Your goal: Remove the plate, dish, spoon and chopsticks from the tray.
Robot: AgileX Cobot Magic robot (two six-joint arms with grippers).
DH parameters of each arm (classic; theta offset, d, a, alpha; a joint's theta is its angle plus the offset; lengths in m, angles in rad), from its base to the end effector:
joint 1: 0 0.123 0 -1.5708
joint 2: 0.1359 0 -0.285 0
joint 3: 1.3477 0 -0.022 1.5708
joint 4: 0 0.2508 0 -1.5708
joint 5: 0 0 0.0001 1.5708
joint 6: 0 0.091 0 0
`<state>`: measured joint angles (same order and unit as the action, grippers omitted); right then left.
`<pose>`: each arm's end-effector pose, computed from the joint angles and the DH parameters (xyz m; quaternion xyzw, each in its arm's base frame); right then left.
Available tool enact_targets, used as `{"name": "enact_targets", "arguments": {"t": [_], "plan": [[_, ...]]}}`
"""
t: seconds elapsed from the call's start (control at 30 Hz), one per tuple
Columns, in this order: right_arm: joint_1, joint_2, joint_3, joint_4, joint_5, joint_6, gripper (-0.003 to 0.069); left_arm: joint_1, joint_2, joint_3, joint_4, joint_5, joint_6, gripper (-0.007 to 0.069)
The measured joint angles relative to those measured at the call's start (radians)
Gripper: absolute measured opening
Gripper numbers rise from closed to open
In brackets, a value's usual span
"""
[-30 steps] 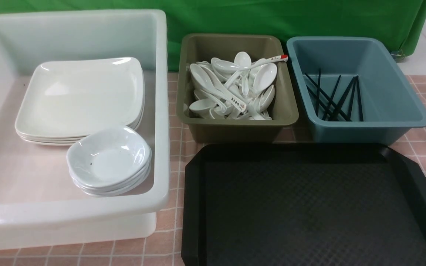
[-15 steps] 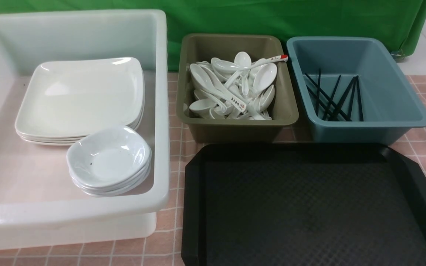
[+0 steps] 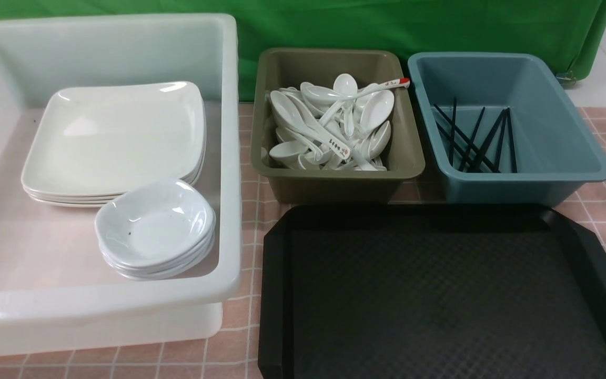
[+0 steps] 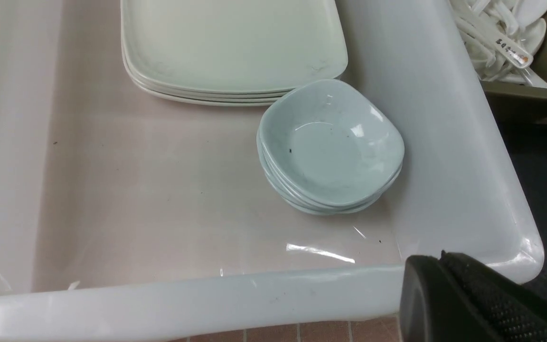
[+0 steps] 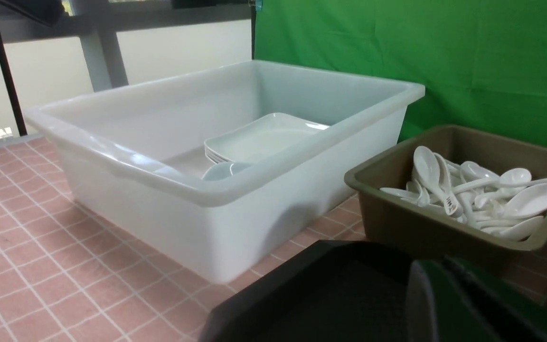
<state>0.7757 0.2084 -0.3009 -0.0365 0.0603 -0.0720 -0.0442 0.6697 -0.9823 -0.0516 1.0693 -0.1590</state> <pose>0.0465 0.0453 0.2964 -0.2832 0.6002 0.2443 0.7070 0.0960 -0.0084 0.3900 -0.0529 0.8983 -0.0698 0.4305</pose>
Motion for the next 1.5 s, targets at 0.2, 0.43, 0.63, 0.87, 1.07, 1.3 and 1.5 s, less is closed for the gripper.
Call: {"name": "enact_targets", "arguments": {"t": [0.2, 0.43, 0.63, 0.87, 1.07, 1.3, 1.5], "plan": [[0.000, 0.000, 0.000, 0.001, 0.001, 0.000, 0.0074, 0.000, 0.000, 0.000, 0.000, -0.016, 0.000, -0.0003], [0.000, -0.021, 0.000, 0.002, 0.013, 0.000, 0.0087, 0.000, 0.000, 0.000, -0.006, -0.017, 0.001, -0.0003], [-0.114, -0.041, 0.021, -0.035, 0.019, 0.000, 0.0101, 0.000, 0.000, 0.000, -0.012, -0.017, 0.002, -0.0003], [-0.309, -0.076, 0.178, -0.048, 0.020, 0.000, 0.0115, 0.000, 0.000, 0.000, -0.026, -0.017, 0.002, -0.0003], [-0.475, -0.156, 0.294, -0.062, 0.072, -0.001, 0.0133, 0.000, 0.000, 0.028, -0.027, -0.018, 0.002, -0.0003], [-0.566, -0.193, 0.290, -0.065, 0.113, -0.001, 0.0146, 0.000, 0.000, 0.050, -0.027, -0.018, 0.001, -0.0003], [-0.576, -0.193, 0.290, -0.065, 0.116, -0.001, 0.0162, 0.000, -0.001, 0.053, -0.039, -0.012, 0.066, -0.0002]]}}
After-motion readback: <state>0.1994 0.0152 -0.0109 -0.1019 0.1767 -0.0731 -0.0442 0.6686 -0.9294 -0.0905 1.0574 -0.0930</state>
